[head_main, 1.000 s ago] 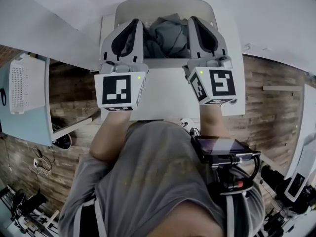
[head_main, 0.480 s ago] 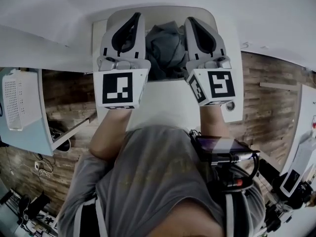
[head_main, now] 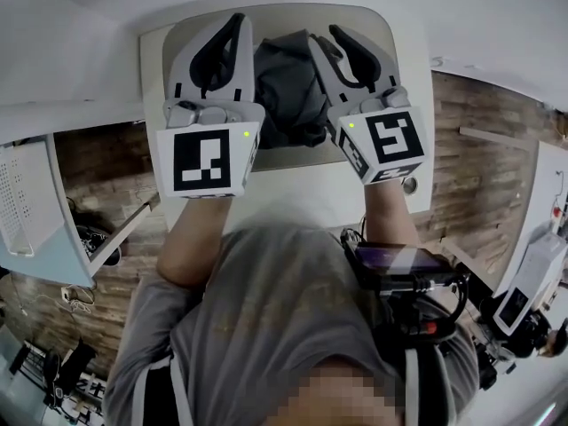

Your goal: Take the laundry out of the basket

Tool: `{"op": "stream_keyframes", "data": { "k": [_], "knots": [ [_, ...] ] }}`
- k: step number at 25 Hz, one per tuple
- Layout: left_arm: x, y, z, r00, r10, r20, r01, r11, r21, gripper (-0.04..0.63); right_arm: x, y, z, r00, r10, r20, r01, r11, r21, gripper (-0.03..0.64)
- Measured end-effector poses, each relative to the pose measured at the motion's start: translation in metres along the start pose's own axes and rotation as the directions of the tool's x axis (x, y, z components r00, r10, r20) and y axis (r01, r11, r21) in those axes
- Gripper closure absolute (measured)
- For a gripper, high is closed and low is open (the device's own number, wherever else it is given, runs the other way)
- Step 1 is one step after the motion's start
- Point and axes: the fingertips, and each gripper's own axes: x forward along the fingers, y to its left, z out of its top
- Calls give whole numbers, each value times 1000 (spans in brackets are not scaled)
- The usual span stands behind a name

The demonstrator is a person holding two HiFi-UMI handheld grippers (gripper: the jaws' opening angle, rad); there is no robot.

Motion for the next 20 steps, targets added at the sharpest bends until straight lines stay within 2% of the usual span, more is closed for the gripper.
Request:
{"op": "stream_keyframes", "data": {
  "k": [5,8,11,14,16,20],
  "knots": [
    [12,5,-11,1000,3,-12,-3,999,-33,588,19,5,-30,986,109,-130,-115,993,-37,377],
    [15,9,-16,1000,5,-22,-6,999,-52,588,28,10,-51,960,175,-217,-185,982,-28,297],
    [15,15,-21,1000,11,-29,-13,997,-74,588,33,18,-69,928,238,-285,-249,968,-3,259],
    [15,20,-24,999,12,-31,-15,996,-91,588,35,26,-90,878,281,-387,-302,953,6,195],
    [16,21,-25,1000,7,-30,-10,995,-96,588,34,31,-106,835,302,-459,-336,942,8,161],
    [18,22,-28,999,-3,-33,-1,993,-116,588,22,53,-139,711,387,-588,-443,895,53,129]
  ]
}}
